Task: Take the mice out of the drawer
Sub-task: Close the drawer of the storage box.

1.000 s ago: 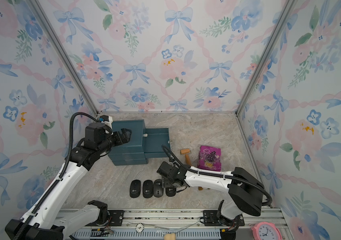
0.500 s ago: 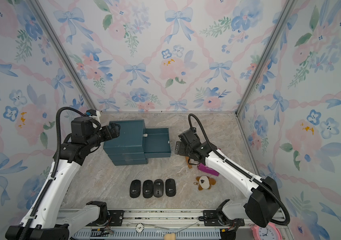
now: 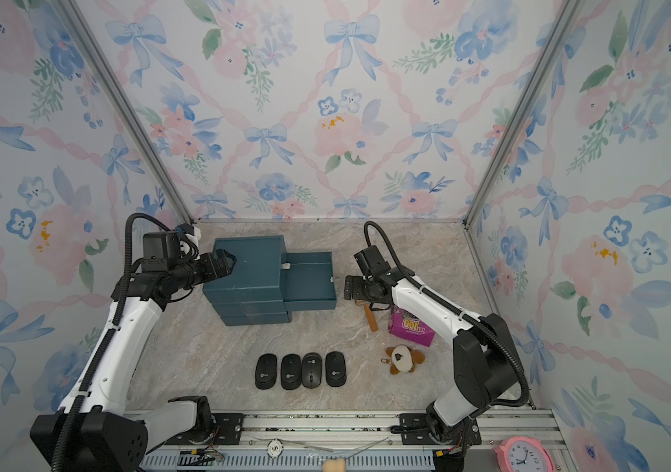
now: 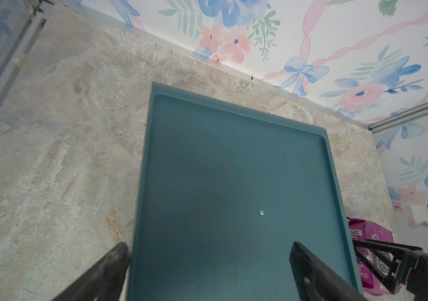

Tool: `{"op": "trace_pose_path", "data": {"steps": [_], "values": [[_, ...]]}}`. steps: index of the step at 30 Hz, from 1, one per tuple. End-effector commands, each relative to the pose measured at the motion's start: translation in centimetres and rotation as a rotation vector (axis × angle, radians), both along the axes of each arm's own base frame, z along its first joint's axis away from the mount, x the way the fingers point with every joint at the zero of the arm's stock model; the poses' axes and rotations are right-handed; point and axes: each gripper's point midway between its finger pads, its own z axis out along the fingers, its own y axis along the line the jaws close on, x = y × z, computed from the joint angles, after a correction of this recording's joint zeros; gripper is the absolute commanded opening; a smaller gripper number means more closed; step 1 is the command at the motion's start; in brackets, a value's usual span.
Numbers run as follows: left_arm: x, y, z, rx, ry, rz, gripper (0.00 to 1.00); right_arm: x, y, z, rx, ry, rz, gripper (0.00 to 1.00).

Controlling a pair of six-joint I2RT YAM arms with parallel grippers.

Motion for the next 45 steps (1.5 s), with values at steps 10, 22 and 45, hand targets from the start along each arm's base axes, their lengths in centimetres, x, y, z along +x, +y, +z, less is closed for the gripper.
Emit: {"op": "trace_pose_path", "data": {"steps": [10, 22, 45], "values": [[-0.3, -2.5, -1.1, -0.07, 0.034, -0.145, 0.98, 1.2, 4.6, -0.4, 0.147, 0.015, 0.1, 0.96], [0.2, -4.8, -1.3, -0.069, 0.052, -0.203, 0.98, 0.9, 8.1, 0.5, 0.173, -0.004, 0.137, 0.96], [1.9, -6.2, -1.2, -0.112, 0.05, -0.22, 0.98, 1.1, 17.8, 1.0, 0.308, -0.012, 0.219, 0.96]]}}
